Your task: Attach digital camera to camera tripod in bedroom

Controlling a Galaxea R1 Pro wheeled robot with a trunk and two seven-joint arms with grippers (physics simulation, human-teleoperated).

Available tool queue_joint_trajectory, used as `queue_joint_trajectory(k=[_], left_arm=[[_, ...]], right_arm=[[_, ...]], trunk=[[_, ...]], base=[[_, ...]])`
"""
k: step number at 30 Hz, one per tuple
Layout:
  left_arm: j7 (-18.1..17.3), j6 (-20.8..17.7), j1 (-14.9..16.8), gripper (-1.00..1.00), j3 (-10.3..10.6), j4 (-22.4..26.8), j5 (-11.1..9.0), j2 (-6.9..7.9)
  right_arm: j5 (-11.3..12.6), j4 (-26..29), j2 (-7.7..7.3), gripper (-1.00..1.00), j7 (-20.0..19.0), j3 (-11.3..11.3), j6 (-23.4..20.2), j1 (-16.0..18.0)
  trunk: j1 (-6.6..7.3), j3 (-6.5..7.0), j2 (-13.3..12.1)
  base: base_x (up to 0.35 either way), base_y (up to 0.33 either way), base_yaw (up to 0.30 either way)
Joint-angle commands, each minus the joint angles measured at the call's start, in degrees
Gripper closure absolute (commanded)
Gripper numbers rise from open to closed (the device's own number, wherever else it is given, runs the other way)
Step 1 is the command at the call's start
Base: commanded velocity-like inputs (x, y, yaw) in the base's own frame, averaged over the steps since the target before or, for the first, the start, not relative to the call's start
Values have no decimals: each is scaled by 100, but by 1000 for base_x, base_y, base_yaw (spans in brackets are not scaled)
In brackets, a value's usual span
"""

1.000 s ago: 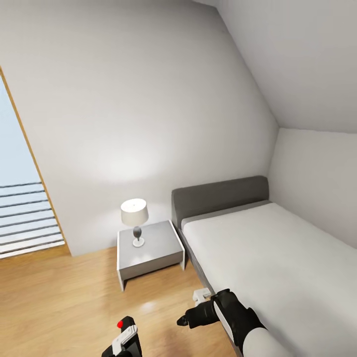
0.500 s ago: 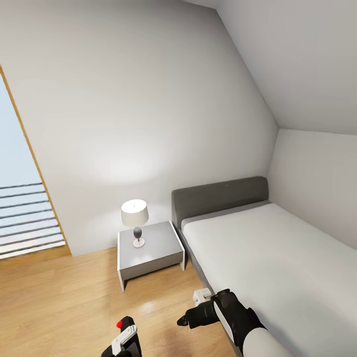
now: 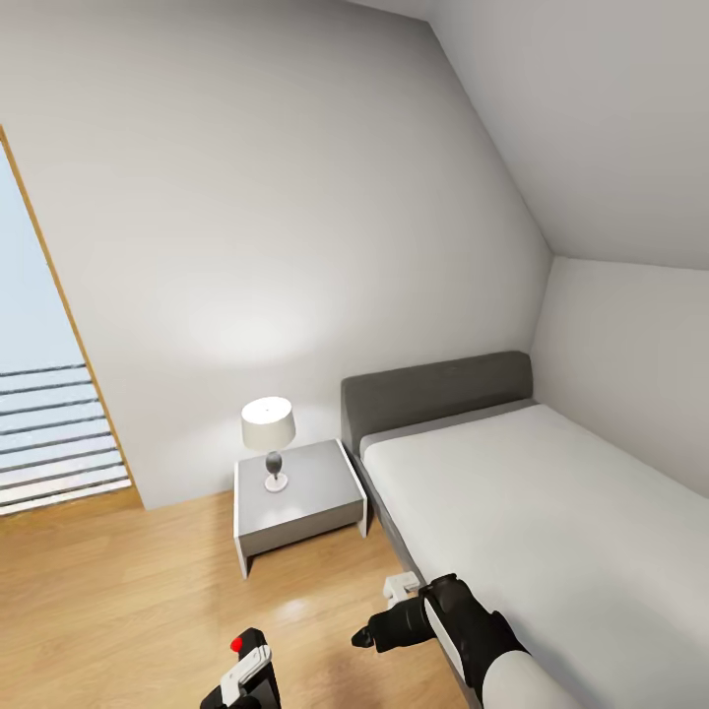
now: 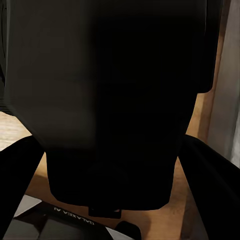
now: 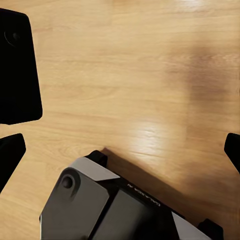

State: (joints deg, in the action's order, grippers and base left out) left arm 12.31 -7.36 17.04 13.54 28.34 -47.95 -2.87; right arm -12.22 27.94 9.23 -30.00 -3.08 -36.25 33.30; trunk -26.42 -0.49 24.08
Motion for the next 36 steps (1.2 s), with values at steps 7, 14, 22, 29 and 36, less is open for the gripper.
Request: queue_joint_trajectory(k=[7,14,22,29,36], left_arm=[[72,-9,1,100,35,11,-32,2],[81,-4,1,100,33,6,-26,0],[87,0,1,100,27,6,-22,4],[77,33,1,100,34,22,36,-1],[44,15,1,100,78,97,60,-4]], right_arm=[[-61,9,-3,-100,-40,0,-14,1],[-61,9,-4,-100,-41,0,-14,1],[-61,9,-6,-100,-43,-3,-12,1],[-61,9,-8,-100,-64,-2,-4,1],[-61,9,-9,-100,-75,0,42,1]], trunk=[[64,49,-116],[64,49,-116],[64,49,-116],[64,49,-116],[64,49,-116]], base=[[0,0,0],[0,0,0],[0,0,0],[0,0,0],[-7,0,0]])
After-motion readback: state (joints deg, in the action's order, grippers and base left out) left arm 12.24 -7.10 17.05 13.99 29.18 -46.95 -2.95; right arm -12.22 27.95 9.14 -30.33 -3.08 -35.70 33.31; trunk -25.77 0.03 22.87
